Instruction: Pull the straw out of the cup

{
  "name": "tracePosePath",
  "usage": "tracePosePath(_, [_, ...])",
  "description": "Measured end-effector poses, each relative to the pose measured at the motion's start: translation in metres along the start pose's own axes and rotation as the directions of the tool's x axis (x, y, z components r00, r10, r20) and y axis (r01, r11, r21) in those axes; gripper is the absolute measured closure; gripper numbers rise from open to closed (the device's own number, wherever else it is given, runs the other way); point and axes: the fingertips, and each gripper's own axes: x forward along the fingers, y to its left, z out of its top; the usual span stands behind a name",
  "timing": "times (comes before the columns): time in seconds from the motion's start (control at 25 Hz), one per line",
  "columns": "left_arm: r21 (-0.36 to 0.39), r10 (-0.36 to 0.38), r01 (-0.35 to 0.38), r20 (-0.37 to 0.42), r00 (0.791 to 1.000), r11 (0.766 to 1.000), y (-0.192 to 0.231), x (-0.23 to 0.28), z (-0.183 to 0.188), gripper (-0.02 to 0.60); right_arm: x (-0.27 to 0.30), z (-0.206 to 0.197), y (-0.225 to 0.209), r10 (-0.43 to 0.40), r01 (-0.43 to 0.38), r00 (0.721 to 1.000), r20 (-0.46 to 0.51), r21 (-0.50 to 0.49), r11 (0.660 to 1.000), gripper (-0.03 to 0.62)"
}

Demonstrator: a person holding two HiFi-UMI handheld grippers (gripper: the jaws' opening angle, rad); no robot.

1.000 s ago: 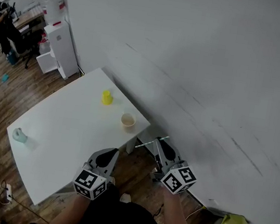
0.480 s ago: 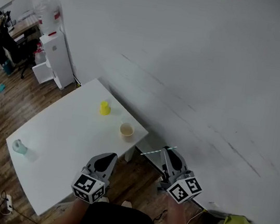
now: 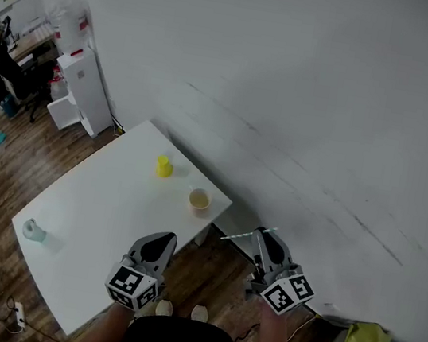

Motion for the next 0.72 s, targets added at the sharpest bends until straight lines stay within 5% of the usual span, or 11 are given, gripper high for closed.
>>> tracePosePath(0.72, [-0.008, -0.025, 0.025, -0.012, 1.0, 1.0, 0.015, -0.003, -0.006, 0.568, 0.018, -0.013, 0.01, -0.015, 0.014, 1.0, -0.022, -0.017, 1.0, 0.559])
